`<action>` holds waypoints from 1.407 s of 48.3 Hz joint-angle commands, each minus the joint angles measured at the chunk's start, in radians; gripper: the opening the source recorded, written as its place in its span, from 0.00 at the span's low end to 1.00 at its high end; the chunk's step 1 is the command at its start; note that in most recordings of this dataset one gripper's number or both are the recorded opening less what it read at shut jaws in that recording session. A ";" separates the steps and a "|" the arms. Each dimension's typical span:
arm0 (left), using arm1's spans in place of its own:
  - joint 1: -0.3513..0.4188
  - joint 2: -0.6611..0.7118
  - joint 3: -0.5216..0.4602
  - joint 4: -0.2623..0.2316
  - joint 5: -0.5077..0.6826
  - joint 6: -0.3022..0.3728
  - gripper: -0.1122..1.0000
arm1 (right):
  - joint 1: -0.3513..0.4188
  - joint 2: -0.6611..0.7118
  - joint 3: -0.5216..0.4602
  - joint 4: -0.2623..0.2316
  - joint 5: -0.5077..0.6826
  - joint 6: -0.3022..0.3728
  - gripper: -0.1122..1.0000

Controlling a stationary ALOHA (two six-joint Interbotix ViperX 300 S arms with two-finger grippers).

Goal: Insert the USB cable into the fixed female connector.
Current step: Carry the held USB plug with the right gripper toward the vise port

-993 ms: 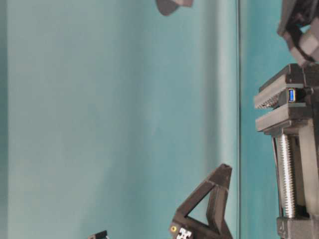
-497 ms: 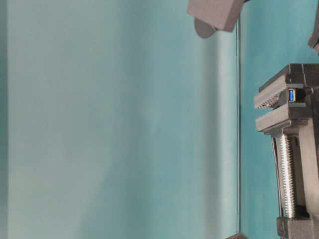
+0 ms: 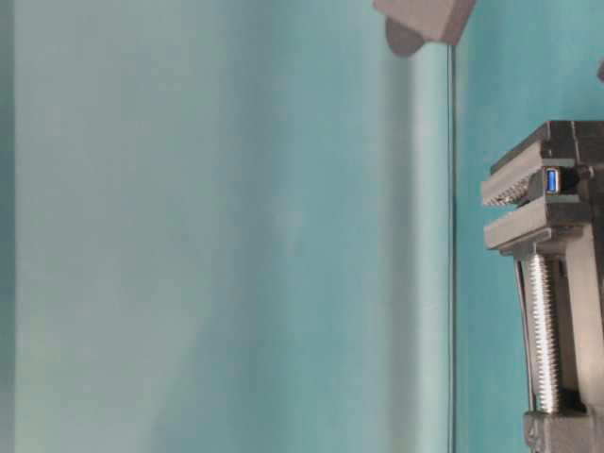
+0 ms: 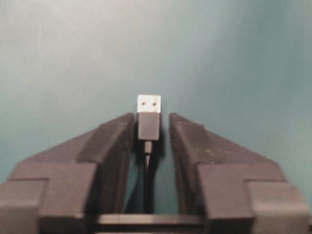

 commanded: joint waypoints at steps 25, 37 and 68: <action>-0.005 -0.124 0.035 0.000 0.169 -0.003 1.00 | 0.006 0.107 -0.014 0.003 -0.087 0.003 0.30; -0.003 -0.181 0.060 -0.002 0.169 -0.005 1.00 | 0.020 -0.003 -0.005 0.052 0.000 0.000 0.30; -0.003 -0.192 0.057 -0.006 0.175 -0.008 1.00 | 0.173 -0.021 -0.029 0.799 -0.058 -0.202 0.30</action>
